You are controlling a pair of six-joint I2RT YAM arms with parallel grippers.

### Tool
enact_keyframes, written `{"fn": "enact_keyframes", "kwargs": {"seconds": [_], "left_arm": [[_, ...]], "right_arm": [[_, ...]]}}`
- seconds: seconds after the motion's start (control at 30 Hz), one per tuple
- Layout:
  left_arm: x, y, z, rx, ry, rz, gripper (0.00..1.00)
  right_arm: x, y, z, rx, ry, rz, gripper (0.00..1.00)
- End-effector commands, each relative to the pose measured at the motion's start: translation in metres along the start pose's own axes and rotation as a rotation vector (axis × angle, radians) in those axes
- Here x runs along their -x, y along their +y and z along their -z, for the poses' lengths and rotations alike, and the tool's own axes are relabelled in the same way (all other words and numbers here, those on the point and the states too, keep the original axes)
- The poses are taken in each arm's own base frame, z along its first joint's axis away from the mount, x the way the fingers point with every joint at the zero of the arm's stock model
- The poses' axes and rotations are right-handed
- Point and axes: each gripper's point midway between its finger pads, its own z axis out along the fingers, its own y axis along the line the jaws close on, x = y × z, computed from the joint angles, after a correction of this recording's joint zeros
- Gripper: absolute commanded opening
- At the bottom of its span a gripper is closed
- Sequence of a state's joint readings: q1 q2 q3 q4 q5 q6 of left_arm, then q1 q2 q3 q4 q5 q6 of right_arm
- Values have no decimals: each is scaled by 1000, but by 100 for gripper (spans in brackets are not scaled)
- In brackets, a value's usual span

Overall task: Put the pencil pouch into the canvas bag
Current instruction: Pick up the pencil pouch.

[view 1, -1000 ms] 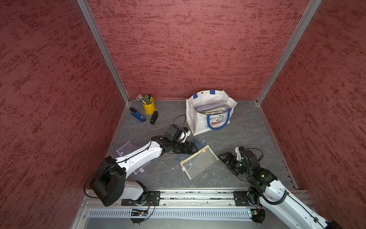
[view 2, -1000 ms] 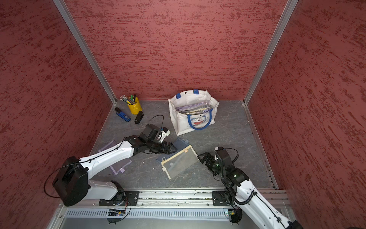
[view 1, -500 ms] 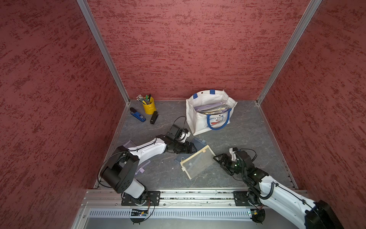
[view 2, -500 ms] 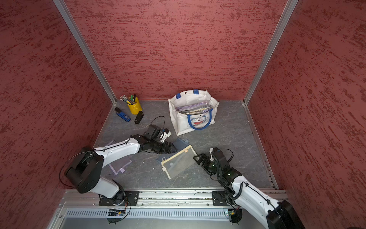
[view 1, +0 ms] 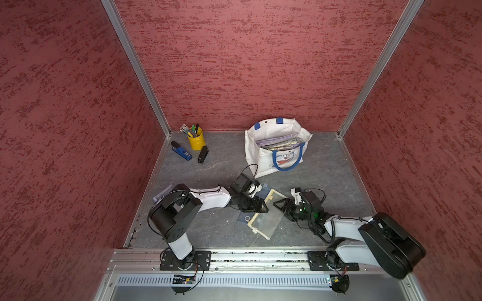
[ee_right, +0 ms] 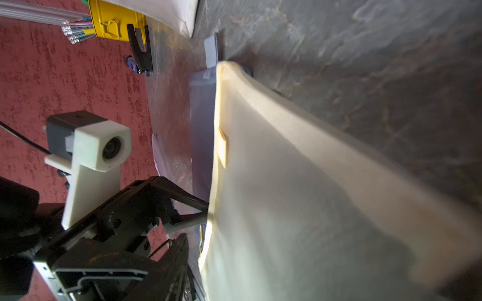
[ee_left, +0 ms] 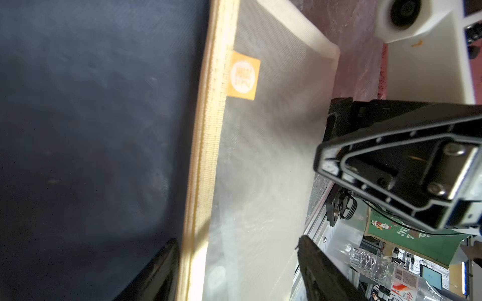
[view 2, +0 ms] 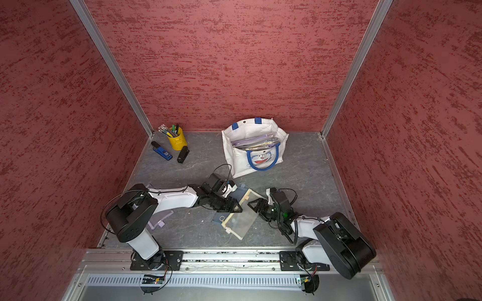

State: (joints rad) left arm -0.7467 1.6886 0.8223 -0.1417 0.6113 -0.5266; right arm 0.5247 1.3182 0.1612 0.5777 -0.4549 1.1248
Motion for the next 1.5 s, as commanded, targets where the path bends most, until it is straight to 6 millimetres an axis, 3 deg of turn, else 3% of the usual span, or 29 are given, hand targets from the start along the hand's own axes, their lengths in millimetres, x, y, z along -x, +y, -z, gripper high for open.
{"fn": "enact_keyframes", "kwargs": {"seconds": [0.0,0.17,0.3,0.47,0.63,0.8,0.9,0.97,1.13,1.23,1.27,1.33,1.47], "left_arm": [[12,-17,8,-67,-59,-6,71],[23,-31,29,-114,-106,-23,69],[36,-32,59,-128,-174,2,70],[44,-48,115,-168,-278,-49,73],[43,-86,162,-259,-354,-180,80],[49,-122,189,-349,-430,-297,83],[56,-148,200,-411,-467,-365,80],[60,-161,203,-436,-472,-405,71],[70,-176,212,-447,-510,-438,17],[82,-178,225,-427,-539,-444,0],[86,-176,228,-402,-546,-450,0],[96,-175,236,-350,-561,-465,0],[120,-166,249,-193,-587,-480,0]], "right_arm": [[6,24,4,106,-39,43,46],[11,52,13,184,-58,155,1],[11,79,25,253,-62,260,0],[-1,134,51,388,-22,468,0],[-15,182,72,502,64,603,0],[-10,241,93,645,57,664,0],[-2,267,96,675,63,700,0],[2,280,96,691,66,721,0],[24,294,100,685,-8,722,0],[43,294,98,620,-55,708,0],[50,293,98,591,-79,702,1],[63,293,102,540,-128,695,15],[84,296,120,427,-237,703,57]]}}
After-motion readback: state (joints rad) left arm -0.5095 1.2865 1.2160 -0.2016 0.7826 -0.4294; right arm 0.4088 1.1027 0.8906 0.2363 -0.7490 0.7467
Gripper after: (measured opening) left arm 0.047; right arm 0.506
